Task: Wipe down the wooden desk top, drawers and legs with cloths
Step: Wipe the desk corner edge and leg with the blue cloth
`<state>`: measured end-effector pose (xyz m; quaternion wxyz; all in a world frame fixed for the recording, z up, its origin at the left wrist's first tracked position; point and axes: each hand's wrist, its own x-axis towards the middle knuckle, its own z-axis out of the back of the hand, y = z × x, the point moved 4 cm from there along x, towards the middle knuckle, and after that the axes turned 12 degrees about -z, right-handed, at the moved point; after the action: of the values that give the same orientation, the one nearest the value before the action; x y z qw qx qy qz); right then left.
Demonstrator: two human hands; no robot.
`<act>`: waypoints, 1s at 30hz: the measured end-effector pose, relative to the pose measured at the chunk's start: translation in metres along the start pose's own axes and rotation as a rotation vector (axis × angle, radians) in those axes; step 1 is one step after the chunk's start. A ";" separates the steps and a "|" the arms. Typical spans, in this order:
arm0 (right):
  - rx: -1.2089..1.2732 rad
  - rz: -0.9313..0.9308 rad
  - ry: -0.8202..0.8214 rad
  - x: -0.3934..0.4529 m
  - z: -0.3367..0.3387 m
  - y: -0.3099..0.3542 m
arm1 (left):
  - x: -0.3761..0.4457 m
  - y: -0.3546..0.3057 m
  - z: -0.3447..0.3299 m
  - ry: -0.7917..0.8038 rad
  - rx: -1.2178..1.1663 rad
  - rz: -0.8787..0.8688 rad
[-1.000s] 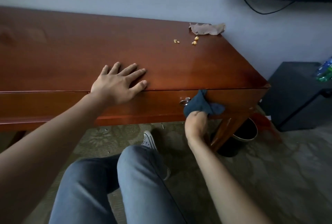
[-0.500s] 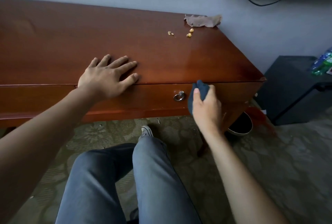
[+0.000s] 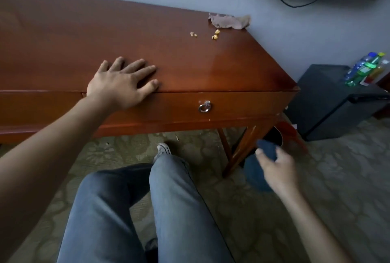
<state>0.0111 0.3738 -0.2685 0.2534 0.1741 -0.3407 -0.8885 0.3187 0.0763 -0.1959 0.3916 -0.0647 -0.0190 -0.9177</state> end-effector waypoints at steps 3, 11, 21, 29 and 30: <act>0.297 -0.168 -0.138 0.031 -0.005 0.006 | 0.001 -0.001 -0.001 0.030 -0.011 -0.008; 0.331 -0.081 -0.285 0.037 -0.126 0.096 | 0.000 -0.003 -0.002 0.024 -0.025 0.024; -0.092 0.925 -0.281 -0.049 -0.218 0.158 | -0.002 0.000 -0.001 -0.008 -0.040 -0.003; 0.076 -0.134 -0.564 0.088 -0.117 0.043 | 0.002 -0.002 -0.004 -0.018 -0.006 -0.003; 0.089 -0.164 -0.559 0.084 -0.123 0.051 | 0.002 -0.002 -0.004 -0.017 -0.006 -0.003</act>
<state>0.0198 0.2295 -0.3315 0.0691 -0.0397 -0.4207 -0.9037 0.3154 0.0759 -0.1993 0.3897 -0.0733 -0.0198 -0.9178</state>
